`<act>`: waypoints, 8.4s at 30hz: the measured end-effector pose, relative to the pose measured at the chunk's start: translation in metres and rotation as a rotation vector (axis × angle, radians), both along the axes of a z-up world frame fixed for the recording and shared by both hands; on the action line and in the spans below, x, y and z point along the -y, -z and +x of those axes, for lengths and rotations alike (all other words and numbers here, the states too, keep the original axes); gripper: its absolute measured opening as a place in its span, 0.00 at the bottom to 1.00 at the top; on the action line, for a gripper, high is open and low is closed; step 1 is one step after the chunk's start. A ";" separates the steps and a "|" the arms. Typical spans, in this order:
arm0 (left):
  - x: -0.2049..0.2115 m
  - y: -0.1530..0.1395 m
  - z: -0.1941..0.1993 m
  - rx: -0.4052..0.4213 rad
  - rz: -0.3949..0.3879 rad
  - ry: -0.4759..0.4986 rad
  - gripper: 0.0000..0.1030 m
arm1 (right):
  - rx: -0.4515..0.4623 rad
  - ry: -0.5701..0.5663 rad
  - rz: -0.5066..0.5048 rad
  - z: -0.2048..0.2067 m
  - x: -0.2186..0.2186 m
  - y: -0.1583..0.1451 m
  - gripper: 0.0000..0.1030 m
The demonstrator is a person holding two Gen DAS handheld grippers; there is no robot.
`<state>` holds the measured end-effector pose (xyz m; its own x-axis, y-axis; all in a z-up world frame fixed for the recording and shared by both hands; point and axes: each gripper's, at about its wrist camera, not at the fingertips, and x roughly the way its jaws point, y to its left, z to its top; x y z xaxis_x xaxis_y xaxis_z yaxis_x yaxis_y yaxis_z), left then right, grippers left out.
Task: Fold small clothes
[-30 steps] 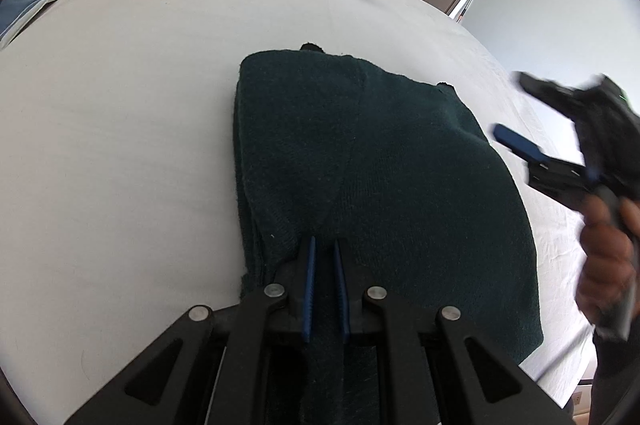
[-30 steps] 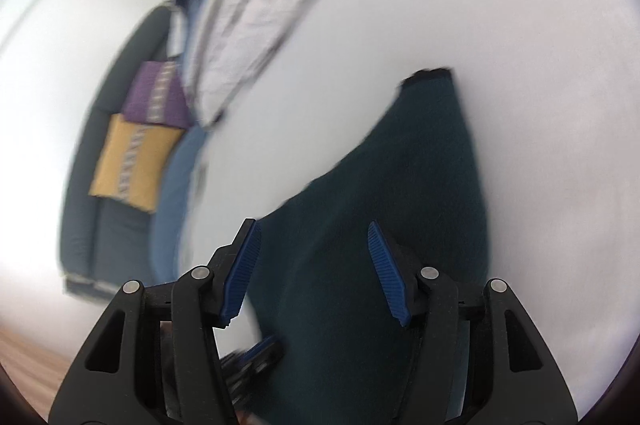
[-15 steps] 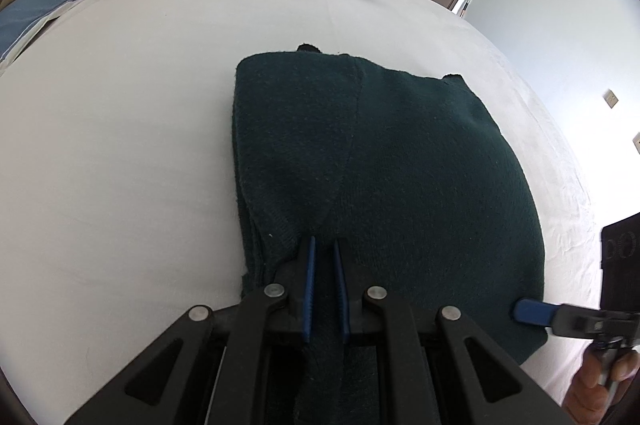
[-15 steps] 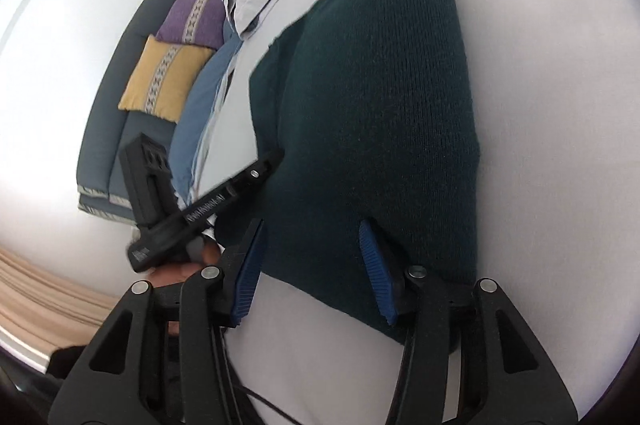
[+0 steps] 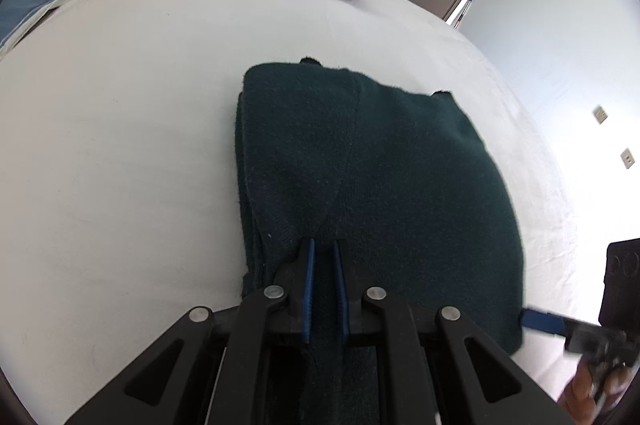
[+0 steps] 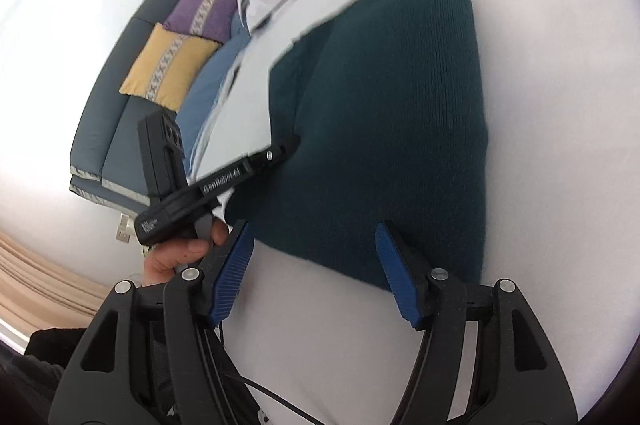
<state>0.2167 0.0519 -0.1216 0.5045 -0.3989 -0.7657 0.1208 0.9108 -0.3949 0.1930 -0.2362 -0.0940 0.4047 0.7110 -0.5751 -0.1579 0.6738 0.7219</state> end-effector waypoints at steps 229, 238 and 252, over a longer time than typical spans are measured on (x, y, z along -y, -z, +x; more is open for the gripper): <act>0.037 -0.093 -0.276 0.138 0.432 -0.117 1.00 | 0.126 0.449 -0.798 -0.320 0.020 -0.112 1.00; 0.038 -0.093 -0.274 0.138 0.434 -0.105 1.00 | 0.126 0.449 -0.799 -0.320 0.019 -0.112 1.00; 0.039 -0.094 -0.275 0.138 0.433 -0.104 1.00 | 0.127 0.449 -0.799 -0.320 0.019 -0.112 1.00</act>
